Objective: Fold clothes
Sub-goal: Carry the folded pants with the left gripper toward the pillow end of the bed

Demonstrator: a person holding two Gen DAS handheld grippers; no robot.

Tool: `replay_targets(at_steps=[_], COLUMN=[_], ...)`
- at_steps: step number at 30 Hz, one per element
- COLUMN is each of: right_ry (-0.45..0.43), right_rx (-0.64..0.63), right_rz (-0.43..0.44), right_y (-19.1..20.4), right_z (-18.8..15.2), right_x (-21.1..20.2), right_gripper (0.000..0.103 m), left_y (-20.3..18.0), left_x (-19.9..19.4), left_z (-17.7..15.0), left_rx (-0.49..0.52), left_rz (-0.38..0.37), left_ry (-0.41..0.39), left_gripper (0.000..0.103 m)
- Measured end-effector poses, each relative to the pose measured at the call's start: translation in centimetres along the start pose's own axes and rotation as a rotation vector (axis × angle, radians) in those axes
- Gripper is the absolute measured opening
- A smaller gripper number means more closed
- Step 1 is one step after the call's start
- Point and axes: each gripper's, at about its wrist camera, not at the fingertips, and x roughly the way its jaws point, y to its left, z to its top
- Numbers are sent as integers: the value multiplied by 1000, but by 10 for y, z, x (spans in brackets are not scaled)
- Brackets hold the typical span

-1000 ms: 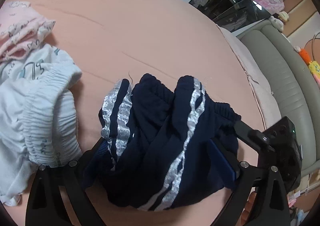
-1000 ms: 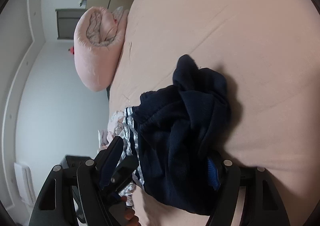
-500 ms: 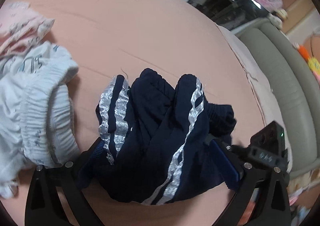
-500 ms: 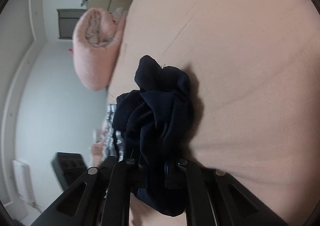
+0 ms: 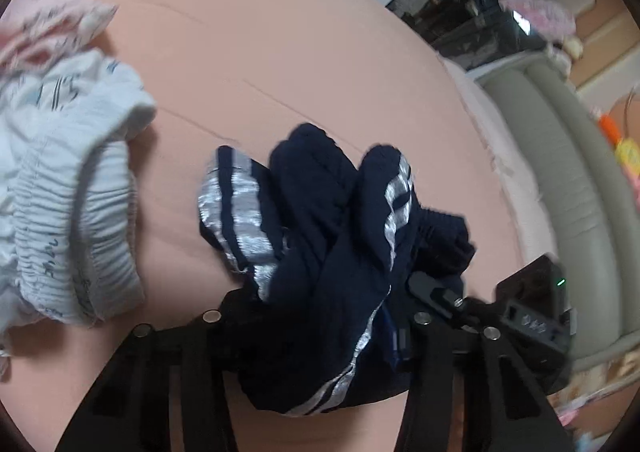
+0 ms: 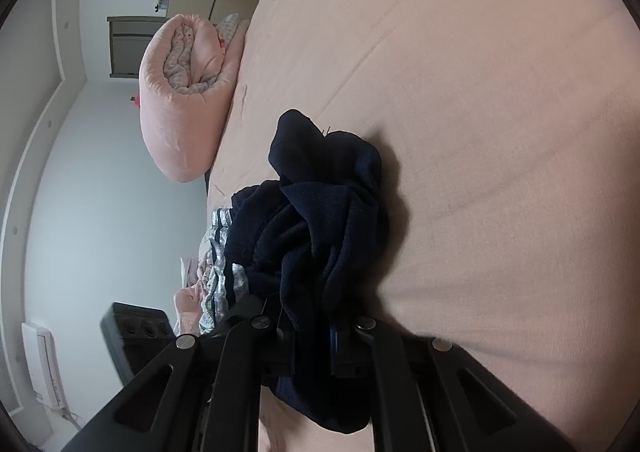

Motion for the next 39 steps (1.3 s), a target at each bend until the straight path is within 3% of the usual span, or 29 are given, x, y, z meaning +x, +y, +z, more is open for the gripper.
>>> replay_targets(at_steps=[4,9,19,23,28,31,39], right_ry=[5,-6,-115,-118,-110,-134,-257], right_rx=[-9,3,-171,-254,-353,-377,-324], right_rz=[-26,-110,-308,-316,-355,-364,-417], right_y=[6,17,57,69,80,82,67], right_z=[0,-3,-25,-30,-28,-22,4], right_x=[4,6,1,-8,-18,-35,-123], right_gripper=[8,13,13,13,13,13,13], left_y=[20,27,9,1,-32,-54,-109], left_x=[-2,-5,-17,-26,-30,-28,5], left_z=[1,-2,-10,-21,-29,-30,-30], left_rx=[-71,-102,7,95,204,237,193], left_rz=[-59,-92,-2,65,83,58,-109], left_ry=[-2,-12,-41,-44,-54,-51,10], left_gripper=[25,24,24,24,24,24,24])
